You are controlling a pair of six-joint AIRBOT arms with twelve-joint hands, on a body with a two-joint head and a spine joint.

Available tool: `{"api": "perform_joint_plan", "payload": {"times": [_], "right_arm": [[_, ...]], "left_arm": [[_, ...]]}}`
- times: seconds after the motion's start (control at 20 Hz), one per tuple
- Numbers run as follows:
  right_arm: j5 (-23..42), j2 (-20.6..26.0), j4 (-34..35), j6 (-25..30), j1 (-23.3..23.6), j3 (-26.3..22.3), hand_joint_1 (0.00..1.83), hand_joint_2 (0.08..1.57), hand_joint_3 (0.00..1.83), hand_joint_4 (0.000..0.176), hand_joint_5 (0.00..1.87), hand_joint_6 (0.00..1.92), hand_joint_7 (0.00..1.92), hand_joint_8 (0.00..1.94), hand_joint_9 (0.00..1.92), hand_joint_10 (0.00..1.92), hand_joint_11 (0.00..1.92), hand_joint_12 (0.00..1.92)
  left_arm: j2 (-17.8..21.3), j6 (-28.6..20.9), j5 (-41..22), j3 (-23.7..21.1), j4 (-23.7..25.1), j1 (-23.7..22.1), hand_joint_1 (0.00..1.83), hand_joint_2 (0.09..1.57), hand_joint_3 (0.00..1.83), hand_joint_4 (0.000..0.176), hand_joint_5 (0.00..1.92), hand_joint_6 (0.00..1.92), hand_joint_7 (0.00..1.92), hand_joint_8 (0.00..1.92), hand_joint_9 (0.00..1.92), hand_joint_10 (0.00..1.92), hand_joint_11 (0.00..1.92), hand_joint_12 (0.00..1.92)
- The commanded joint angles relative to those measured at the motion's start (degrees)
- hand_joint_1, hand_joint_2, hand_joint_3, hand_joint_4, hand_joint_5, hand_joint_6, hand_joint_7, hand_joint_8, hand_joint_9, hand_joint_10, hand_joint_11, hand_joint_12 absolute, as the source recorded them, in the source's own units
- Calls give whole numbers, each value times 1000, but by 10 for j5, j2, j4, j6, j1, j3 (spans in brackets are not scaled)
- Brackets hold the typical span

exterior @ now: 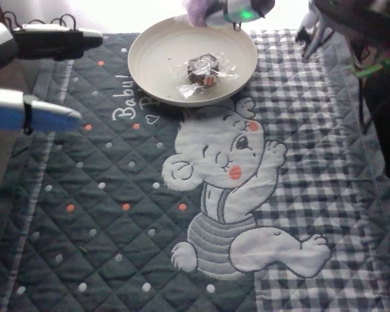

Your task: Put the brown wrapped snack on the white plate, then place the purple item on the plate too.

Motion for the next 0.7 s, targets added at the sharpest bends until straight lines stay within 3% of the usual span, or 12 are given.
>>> {"api": "perform_joint_plan", "payload": {"times": [0.0,0.05,0.1,0.15,0.25,0.3,0.4,0.45,0.5,0.55,0.6,0.65], "right_arm": [[16,-6,15,1,12,12,936,950,0,0,569,63,629,327,660,790,531,1489],[13,-11,13,1,15,17,777,879,0,73,210,12,347,76,434,432,326,1357],[13,-11,13,1,15,17,731,858,0,94,69,4,209,14,341,201,174,1301],[13,-11,12,1,15,17,690,848,0,109,13,0,116,3,231,90,34,1183],[14,-7,12,1,15,12,720,829,0,123,0,0,39,8,120,12,0,853],[17,0,12,1,15,7,738,834,1,115,0,0,8,5,49,11,0,647],[46,30,24,1,15,-25,612,827,0,135,1,0,56,5,55,7,0,308],[77,54,43,1,15,-53,634,843,0,133,0,0,73,10,227,9,379,933],[119,104,53,1,15,-106,637,771,0,171,8,0,94,1,38,40,14,620],[133,121,56,1,15,-123,637,771,0,171,8,0,94,1,38,40,14,620],[175,167,79,1,6,-170,651,767,0,175,6,2,95,0,45,32,2,274],[213,198,103,-2,-19,-200,661,748,0,176,17,2,95,0,48,19,0,111]], "left_arm": [[-7,-10,-59,4,-3,-12,825,898,0,69,415,5,413,5,426,3,0,1152],[-10,-12,-58,6,1,-16,805,903,0,79,408,1,416,4,436,6,0,1187],[-13,-13,-58,8,3,-19,810,905,0,86,397,0,411,1,434,4,0,1182],[-13,-13,-59,7,4,-20,839,898,0,72,416,8,408,0,448,9,8,1185],[-10,-13,-65,4,2,-16,850,887,0,41,443,4,413,1,469,8,36,1167],[-8,-13,-70,2,-1,-14,842,884,0,48,444,1,415,1,474,8,59,1166],[7,-13,-102,-11,-25,2,827,902,3,70,415,0,409,1,378,3,1,982],[18,-9,-130,-23,-47,15,814,916,4,65,396,0,395,1,341,1,0,907],[38,10,-173,-45,-78,33,794,955,8,41,379,1,384,1,338,5,0,848],[45,16,-186,-52,-87,39,794,955,8,41,379,1,384,1,338,5,0,848],[61,34,-228,-72,-111,57,805,955,3,41,387,2,394,2,358,7,0,920],[71,41,-260,-86,-131,74,818,933,0,71,390,2,391,0,366,8,0,928]]}}
